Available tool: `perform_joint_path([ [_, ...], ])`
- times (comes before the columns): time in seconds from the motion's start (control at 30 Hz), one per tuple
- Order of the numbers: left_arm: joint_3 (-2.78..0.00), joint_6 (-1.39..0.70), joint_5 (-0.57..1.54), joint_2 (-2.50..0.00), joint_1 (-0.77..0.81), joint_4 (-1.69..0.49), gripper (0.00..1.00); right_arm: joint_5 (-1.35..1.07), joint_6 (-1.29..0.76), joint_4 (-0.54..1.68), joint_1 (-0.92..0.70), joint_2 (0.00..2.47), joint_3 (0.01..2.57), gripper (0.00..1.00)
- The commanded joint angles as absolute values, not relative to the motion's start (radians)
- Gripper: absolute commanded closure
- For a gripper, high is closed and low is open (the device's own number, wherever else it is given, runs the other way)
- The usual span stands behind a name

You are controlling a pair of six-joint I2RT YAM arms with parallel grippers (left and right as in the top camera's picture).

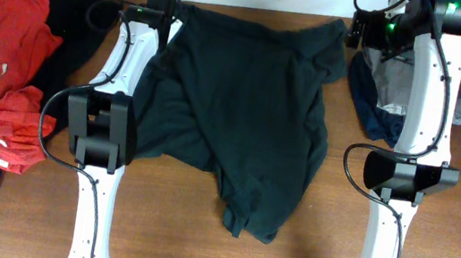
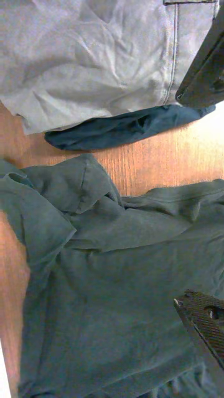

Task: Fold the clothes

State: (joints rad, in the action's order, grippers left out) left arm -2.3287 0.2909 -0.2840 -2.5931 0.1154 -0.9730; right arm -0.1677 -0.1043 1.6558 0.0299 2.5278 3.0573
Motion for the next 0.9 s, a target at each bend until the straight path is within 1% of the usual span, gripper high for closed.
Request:
perform_joint_path([
  [0.0, -2.386, 0.247, -0.367, -2.597, 0.105, -0.969, 0.82, -0.176, -0.105, 1.645, 0.033, 2.522, 3.061, 0.01],
  [0.27, -2.608, 0.23, -0.452, -2.595, 0.099, -0.964, 0.83, -0.176, -0.105, 1.642, 0.033, 2.523, 3.061, 0.01],
  [0.47, -2.635, 0.304, -0.498, -2.606, 0.071, -0.78, 0.84, -0.176, -0.104, 1.645, 0.033, 2.525, 3.061, 0.01],
  [0.6, -2.635, 0.305, -0.494, -2.649, 0.02, -0.668, 0.84, -0.176, -0.102, 1.655, 0.033, 2.525, 3.061, 0.01],
  [0.73, -2.635, 0.304, -0.444, -2.665, -0.005, -0.737, 0.84, -0.176, -0.102, 1.666, 0.033, 2.525, 3.061, 0.01],
  [0.87, -2.635, 0.319, -0.291, -2.665, 0.001, -0.828, 0.83, -0.177, -0.102, 1.664, 0.031, 2.525, 3.061, 0.01],
])
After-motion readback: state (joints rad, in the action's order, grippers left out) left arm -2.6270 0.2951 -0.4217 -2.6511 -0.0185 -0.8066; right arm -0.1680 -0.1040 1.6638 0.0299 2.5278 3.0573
